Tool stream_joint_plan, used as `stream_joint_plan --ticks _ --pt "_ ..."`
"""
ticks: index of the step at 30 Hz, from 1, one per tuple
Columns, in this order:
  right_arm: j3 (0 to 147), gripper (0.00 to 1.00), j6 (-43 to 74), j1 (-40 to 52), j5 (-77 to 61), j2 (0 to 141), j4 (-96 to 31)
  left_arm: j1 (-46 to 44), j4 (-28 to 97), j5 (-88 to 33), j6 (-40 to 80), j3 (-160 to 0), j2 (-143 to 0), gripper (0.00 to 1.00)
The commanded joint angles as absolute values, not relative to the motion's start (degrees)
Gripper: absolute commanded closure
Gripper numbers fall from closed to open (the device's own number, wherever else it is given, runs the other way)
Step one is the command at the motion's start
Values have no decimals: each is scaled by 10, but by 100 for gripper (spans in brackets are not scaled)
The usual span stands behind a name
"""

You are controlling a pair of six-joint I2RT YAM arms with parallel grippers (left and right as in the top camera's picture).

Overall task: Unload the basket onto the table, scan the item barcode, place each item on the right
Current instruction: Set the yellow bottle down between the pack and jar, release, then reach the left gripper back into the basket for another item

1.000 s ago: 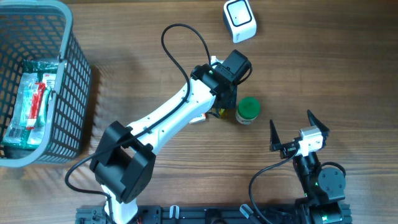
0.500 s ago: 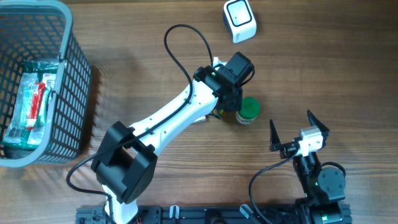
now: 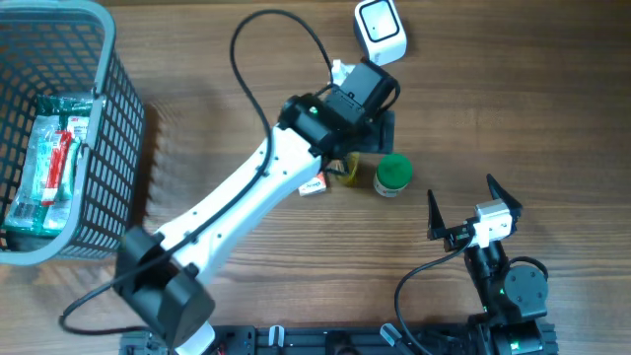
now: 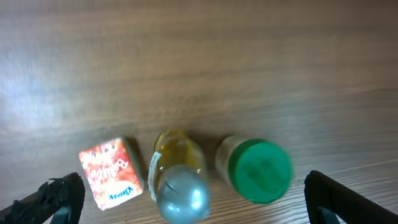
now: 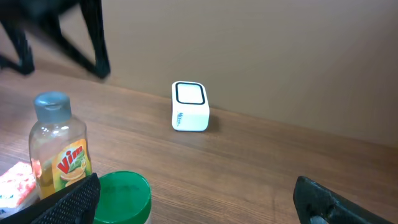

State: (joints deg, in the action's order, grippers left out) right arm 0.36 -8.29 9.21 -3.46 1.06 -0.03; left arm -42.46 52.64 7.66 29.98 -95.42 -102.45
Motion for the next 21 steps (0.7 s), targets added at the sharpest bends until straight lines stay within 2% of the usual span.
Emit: stream_joint_plan --ticks 1,7,10,14,21 --pt "3 0 -90 89 -44 9 1 -402 525 85 262 -986 -982 0" --pt "3 0 -90 89 -44 9 1 -333 528 85 112 -991 -907 0" --pt "3 0 -90 89 -44 9 1 -263 523 89 72 -1016 -854 0" --pt "3 0 -90 89 -44 9 1 -154 494 90 24 -1045 -803 0" --pt "3 0 -90 89 -44 9 1 99 445 91 -43 -1049 -779 0"
